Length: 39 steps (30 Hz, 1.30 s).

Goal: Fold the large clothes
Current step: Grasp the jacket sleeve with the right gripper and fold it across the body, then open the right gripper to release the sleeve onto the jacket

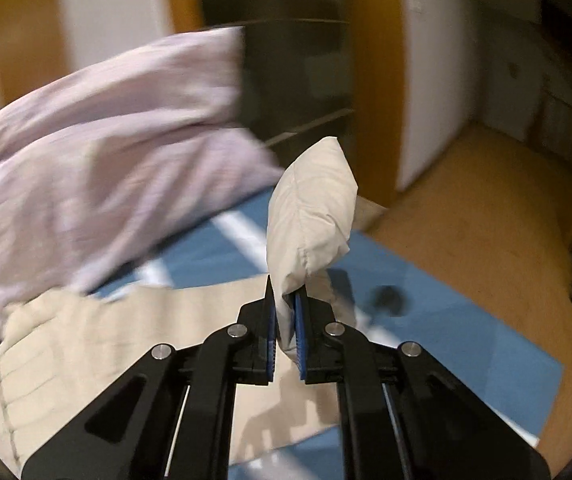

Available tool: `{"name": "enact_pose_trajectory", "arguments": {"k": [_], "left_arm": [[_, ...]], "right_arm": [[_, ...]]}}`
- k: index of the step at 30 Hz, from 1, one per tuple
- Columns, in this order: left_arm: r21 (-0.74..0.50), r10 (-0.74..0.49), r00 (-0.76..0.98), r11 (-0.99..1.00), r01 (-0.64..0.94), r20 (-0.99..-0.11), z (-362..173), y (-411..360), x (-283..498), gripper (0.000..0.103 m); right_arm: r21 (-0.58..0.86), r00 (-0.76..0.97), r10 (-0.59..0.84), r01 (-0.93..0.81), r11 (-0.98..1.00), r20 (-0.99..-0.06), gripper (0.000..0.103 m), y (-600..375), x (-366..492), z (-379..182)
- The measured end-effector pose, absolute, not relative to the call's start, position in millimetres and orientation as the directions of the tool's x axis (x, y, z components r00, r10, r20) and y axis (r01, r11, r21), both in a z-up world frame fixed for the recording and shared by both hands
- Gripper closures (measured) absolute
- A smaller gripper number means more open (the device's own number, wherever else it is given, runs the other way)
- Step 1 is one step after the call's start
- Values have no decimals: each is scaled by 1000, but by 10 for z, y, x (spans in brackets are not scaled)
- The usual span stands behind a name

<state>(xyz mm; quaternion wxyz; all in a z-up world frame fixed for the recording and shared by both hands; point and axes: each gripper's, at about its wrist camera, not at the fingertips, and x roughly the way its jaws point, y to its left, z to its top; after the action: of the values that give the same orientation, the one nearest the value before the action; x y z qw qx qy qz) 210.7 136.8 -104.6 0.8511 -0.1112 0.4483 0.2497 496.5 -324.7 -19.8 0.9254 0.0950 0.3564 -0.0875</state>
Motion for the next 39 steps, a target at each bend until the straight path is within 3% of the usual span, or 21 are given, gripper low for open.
{"name": "enact_pose_trajectory", "arguments": {"k": [10, 19, 32, 35, 37, 39], "left_arm": [[24, 317, 477, 851, -525, -820, -1052, 1378, 2091, 2], [25, 318, 476, 850, -526, -820, -1048, 1374, 2097, 2], [27, 319, 475, 850, -526, -820, -1049, 1374, 2092, 2], [27, 320, 475, 850, -526, -820, -1049, 1374, 2092, 2], [27, 320, 474, 850, -526, -820, -1049, 1374, 2092, 2], [27, 319, 474, 850, -526, -820, -1049, 1374, 2091, 2]], "right_arm": [[173, 631, 236, -160, 972, -739, 95, -1412, 4997, -437], [253, 482, 442, -408, 878, -757, 95, -200, 4435, -533], [305, 341, 522, -521, 797, -782, 93, 439, 4018, -608], [314, 292, 517, -530, 788, -805, 82, 483, 3981, -667], [337, 252, 535, -546, 767, -806, 66, 479, 3916, -646], [353, 243, 560, -566, 745, -792, 63, 458, 3861, -559]]}}
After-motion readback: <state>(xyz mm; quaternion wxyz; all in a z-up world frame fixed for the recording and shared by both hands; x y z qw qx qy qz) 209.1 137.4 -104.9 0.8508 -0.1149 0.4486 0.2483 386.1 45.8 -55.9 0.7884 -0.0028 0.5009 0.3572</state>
